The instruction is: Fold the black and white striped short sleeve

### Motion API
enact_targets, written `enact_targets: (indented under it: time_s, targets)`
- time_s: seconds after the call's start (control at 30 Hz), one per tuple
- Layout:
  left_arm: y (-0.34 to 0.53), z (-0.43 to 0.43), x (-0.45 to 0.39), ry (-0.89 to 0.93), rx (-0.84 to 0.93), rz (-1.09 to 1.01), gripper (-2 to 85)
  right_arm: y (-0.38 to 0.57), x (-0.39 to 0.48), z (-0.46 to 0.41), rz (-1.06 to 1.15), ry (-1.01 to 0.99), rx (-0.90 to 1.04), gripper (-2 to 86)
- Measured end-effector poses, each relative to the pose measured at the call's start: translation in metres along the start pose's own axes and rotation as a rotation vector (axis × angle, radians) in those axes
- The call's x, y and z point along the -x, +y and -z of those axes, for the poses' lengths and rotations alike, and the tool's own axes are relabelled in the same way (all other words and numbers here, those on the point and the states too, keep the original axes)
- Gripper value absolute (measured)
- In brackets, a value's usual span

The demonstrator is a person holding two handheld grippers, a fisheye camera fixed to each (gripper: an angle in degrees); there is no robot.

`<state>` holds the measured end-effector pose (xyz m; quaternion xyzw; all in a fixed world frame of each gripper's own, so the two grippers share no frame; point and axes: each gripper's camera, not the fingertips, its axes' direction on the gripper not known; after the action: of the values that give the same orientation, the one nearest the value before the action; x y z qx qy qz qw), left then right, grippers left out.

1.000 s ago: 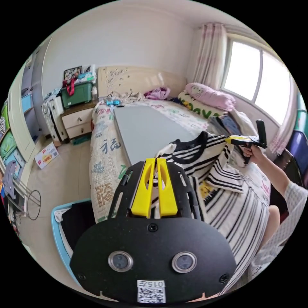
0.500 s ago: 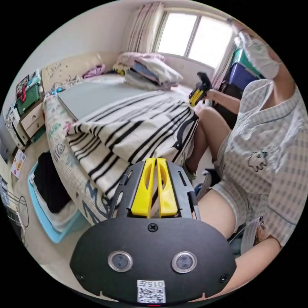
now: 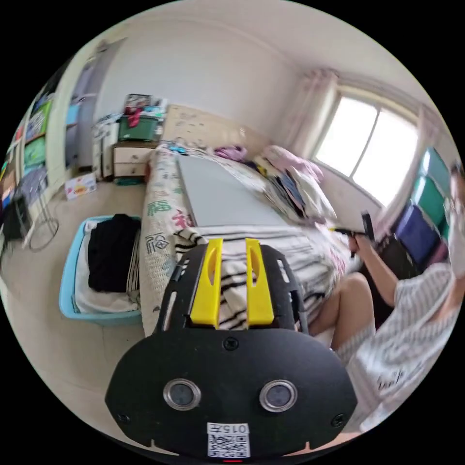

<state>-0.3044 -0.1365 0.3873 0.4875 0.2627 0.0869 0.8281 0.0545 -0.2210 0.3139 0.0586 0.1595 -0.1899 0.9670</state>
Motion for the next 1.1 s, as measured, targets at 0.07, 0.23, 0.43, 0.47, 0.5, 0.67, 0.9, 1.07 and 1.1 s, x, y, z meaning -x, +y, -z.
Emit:
enact_targets:
  time_s: [0.07, 0.23, 0.43, 0.47, 0.5, 0.67, 0.9, 1.07, 1.1]
  targets:
    - [-0.012, -0.024, 0.021, -0.025, -0.01, 0.123, 11.0, -0.012, -0.016, -0.019, -0.105, 0.017, -0.03, 11.4]
    - [-0.022, -0.091, 0.067, -0.047, 0.032, 0.286, 11.5, -0.025, -0.05, -0.091, -0.211, -0.014, 0.116, 13.7]
    - [-0.043, -0.161, 0.083, -0.112, 0.323, 0.195, 11.1, -0.041, -0.061, -0.133, -0.163, -0.14, 0.233, 10.8]
    - [-0.044, -0.167, 0.085, -0.134, 0.315, 0.204, 10.7, -0.043, -0.057, -0.143, -0.138, -0.103, 0.267, 9.8]
    - [-0.044, -0.173, 0.089, -0.117, 0.319, 0.208, 10.2, -0.043, -0.053, -0.15, -0.125, -0.067, 0.28, 8.3]
    - [-0.045, -0.175, 0.103, -0.115, 0.305, 0.22, 2.1, -0.042, -0.049, -0.155, -0.098, -0.035, 0.228, 3.0]
    - [-0.046, -0.146, 0.09, -0.107, 0.122, 0.155, -0.7, -0.023, -0.029, -0.139, -0.024, 0.041, 0.092, 0.9]
    - [-0.045, -0.128, 0.069, -0.152, -0.017, 0.065, -0.8, -0.01, -0.007, -0.135, 0.037, 0.117, -0.012, 0.8]
    - [-0.044, -0.127, 0.066, -0.162, -0.033, 0.053, -0.8, -0.007, -0.001, -0.136, 0.051, 0.139, -0.036, 0.9]
